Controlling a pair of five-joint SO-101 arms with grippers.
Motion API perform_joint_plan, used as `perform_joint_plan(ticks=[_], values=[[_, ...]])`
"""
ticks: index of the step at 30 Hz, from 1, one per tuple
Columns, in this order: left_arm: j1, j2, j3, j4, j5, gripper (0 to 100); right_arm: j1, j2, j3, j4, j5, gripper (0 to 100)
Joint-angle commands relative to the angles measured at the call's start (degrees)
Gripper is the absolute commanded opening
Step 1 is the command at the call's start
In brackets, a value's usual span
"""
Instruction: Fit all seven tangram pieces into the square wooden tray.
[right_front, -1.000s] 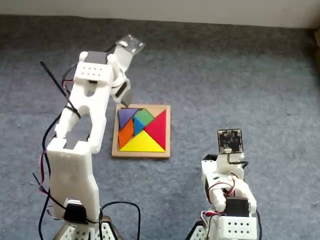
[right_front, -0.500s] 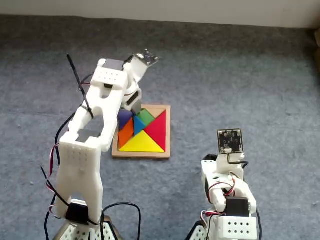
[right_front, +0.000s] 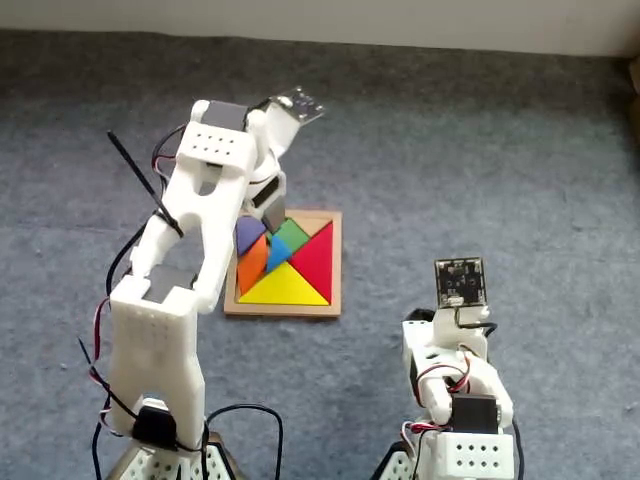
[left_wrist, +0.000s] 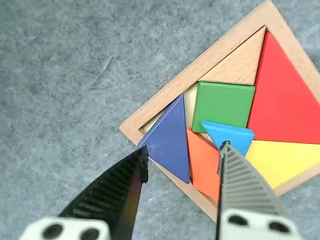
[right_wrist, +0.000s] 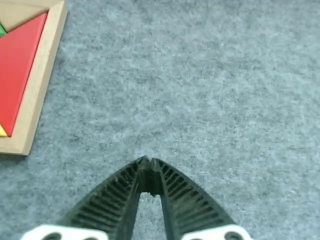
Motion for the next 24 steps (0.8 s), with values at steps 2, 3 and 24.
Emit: perform_joint_plan(ticks=[2, 3, 24], values=[[1.45, -3.56, -2.24, 0.35, 0.0, 23, 0.66, -0.84, 8.4, -0.22, -0.35, 0.5], [1.54, -3.56, -2.24, 0.44, 0.09, 23, 0.66, -0.84, 8.4, -0.22, -0.35, 0.5], [-0.57, -4.0, 18.68, -13.1, 0.18, 23, 0.66, -0.84, 8.4, -0.13, -0.35, 0.5]])
